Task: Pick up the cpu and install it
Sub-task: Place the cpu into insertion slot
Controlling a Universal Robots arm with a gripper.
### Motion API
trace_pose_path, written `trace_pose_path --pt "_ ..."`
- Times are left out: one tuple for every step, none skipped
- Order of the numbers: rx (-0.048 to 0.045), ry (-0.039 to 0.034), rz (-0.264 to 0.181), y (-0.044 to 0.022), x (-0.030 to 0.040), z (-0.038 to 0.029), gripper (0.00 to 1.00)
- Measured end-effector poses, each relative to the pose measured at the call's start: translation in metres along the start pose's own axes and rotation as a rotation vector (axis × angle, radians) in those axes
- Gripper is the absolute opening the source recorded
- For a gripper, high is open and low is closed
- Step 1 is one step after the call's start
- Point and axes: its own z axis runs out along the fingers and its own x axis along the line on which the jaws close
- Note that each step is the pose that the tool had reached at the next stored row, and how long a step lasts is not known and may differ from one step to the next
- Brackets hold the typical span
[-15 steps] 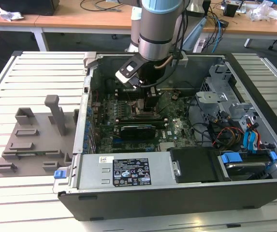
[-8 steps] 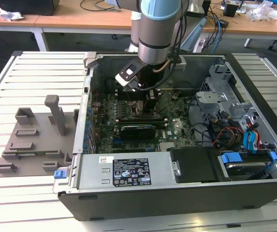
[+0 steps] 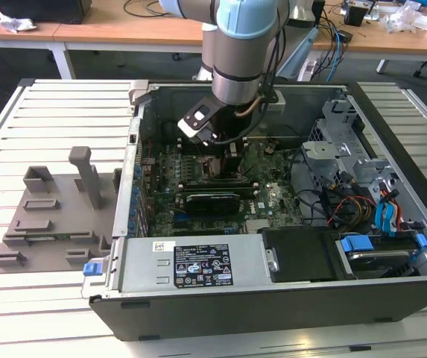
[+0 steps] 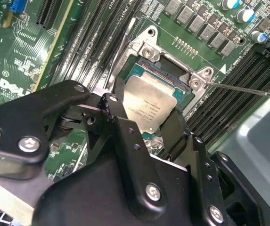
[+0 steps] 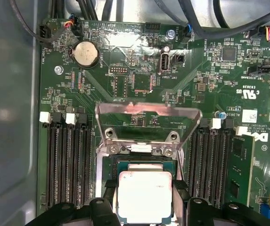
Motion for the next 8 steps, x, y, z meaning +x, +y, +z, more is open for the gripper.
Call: trace_pose_path --pt "0.0001 0.0 0.001 0.0 0.0 0.0004 0.55" --pt "0.0 -0.0001 0.001 0.0 0.0 0.0008 0.55" --pt "0.0 -0.0001 0.001 0.0 0.0001 0.0012 0.55" --pt "0.0 0.0 0.002 0.0 0.0005 0.0014 0.55" --pt "-0.0002 0.0 0.002 0.0 0.0011 0.0019 0.55" --pt "0.0001 0.0 0.003 -0.0003 0.0012 0.0028 0.55" --pt "0.0 0.0001 0.005 -0.0006 0.0014 0.0037 0.55" --pt "0.0002 -0.0001 0.006 -0.0008 0.0022 0.0044 0.55"
